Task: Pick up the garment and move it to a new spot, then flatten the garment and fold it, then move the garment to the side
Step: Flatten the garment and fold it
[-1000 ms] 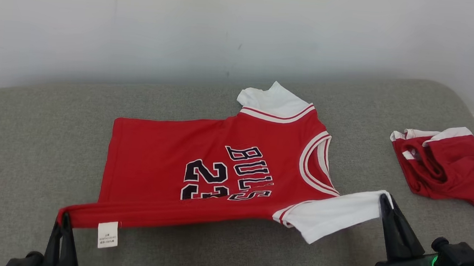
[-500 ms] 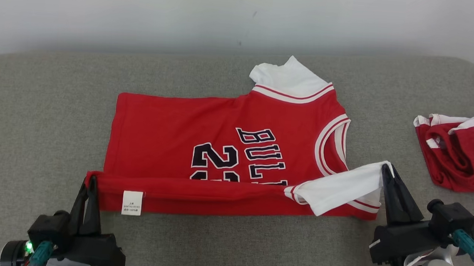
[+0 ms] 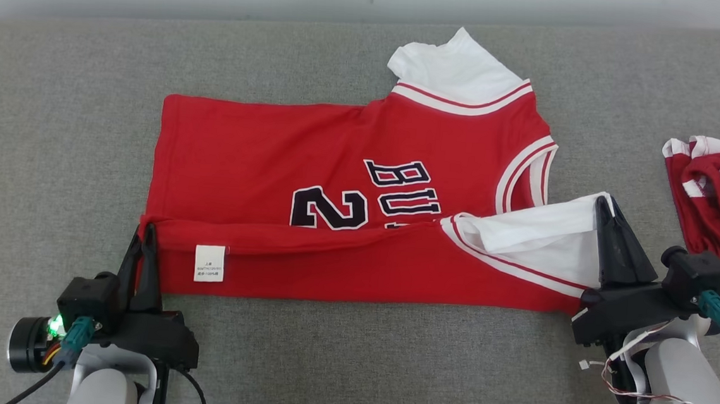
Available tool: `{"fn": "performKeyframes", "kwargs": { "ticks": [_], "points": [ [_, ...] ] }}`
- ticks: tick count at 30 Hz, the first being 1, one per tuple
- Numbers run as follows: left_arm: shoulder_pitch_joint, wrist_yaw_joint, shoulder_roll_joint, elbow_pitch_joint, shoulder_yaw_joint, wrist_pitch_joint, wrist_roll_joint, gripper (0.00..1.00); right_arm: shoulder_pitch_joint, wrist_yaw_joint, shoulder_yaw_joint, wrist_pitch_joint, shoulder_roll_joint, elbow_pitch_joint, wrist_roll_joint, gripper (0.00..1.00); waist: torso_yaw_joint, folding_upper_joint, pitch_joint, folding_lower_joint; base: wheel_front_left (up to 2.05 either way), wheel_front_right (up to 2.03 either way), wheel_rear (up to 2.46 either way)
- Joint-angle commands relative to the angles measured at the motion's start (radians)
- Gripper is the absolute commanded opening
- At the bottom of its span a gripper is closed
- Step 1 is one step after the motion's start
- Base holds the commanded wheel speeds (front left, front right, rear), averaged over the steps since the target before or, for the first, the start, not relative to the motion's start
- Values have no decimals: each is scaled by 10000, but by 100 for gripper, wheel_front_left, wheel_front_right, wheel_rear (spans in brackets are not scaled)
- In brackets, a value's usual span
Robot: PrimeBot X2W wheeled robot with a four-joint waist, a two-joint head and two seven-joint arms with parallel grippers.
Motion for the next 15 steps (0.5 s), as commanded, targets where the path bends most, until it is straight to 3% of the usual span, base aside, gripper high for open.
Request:
{"fn": "performKeyframes", "kwargs": {
  "ticks": [1,5,6,7,8,9,15],
  "points": [
    [-171,-51,12,95,67,-30,135,0,-195,-30,-44,0,47,138,-76,0,7,-2,97,-2,0,0,0],
    [-276,-64,11,206,257,-30,225,0,-431,-30,-121,0,186,341,-134,0,-4,-2,181,-2,0,0,0],
    [-296,-64,14,169,301,-30,237,32,-461,-30,-154,2,207,458,-147,16,-7,-2,191,-2,0,0,0],
    [-289,-29,15,153,349,-30,232,47,-502,-30,-148,2,234,520,-165,50,-12,-2,198,-2,0,0,0],
    [-289,-29,15,153,349,-30,232,47,-502,-30,-148,2,234,520,-165,50,-12,-2,198,-2,0,0,0],
    [-258,-2,9,118,340,-30,236,100,-586,-30,-211,-3,257,387,-171,100,-15,-2,204,-2,0,0,0],
    [189,150,6,-17,199,-30,-110,100,-114,-30,-674,2,423,48,-171,100,-46,-2,153,-2,0,0,0]
  ]
}}
